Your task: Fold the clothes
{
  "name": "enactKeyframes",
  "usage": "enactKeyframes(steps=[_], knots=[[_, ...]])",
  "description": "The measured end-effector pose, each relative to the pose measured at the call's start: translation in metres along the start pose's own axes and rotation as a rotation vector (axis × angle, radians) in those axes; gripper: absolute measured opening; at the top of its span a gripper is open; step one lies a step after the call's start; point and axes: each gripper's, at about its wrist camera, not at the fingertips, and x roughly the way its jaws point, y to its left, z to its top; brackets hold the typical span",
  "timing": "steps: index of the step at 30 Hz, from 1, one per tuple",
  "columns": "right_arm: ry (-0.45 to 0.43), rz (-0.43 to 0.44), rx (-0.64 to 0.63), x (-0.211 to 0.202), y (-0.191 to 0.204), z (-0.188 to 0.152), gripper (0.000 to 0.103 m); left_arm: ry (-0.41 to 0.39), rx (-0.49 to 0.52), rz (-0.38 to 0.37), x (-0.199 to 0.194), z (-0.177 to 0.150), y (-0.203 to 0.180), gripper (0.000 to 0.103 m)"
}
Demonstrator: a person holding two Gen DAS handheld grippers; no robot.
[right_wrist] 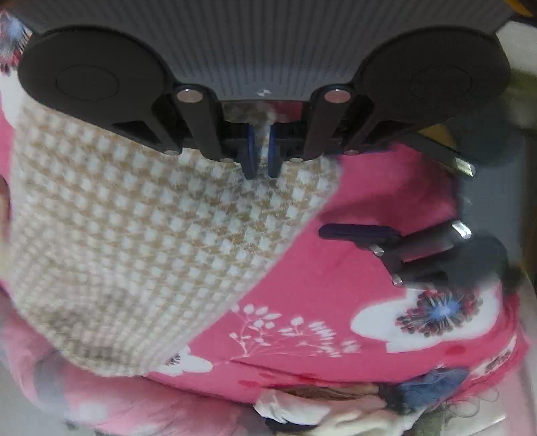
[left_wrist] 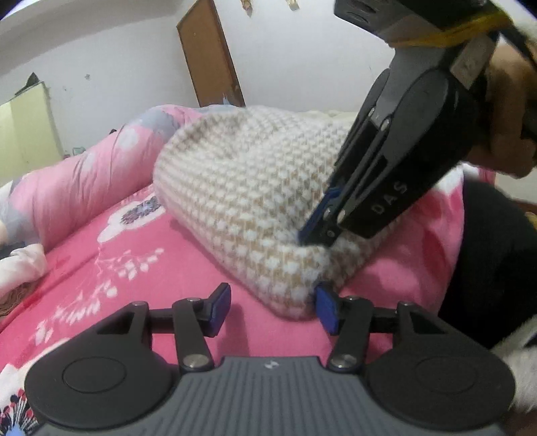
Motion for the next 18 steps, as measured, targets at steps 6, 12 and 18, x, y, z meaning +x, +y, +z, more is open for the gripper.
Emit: enactKeyframes(steps=[6, 12, 18], knots=[[-0.069, 0.015, 0.075, -0.014, -0.007, -0.008, 0.006, 0.024, -0.052, -0.052, -0.029, -0.003, 0.025, 0.057], [-0.186, 0.046, 0.188, -0.040, -0.019, -0.025, 0.007, -0.079, -0.175, -0.113, -0.032, 0.041, 0.049, 0.060], [-0.303, -0.159, 0.214, -0.091, -0.041, -0.033, 0.008, -0.086, -0.094, -0.094, 0.023, 0.075, 0.040, 0.059]])
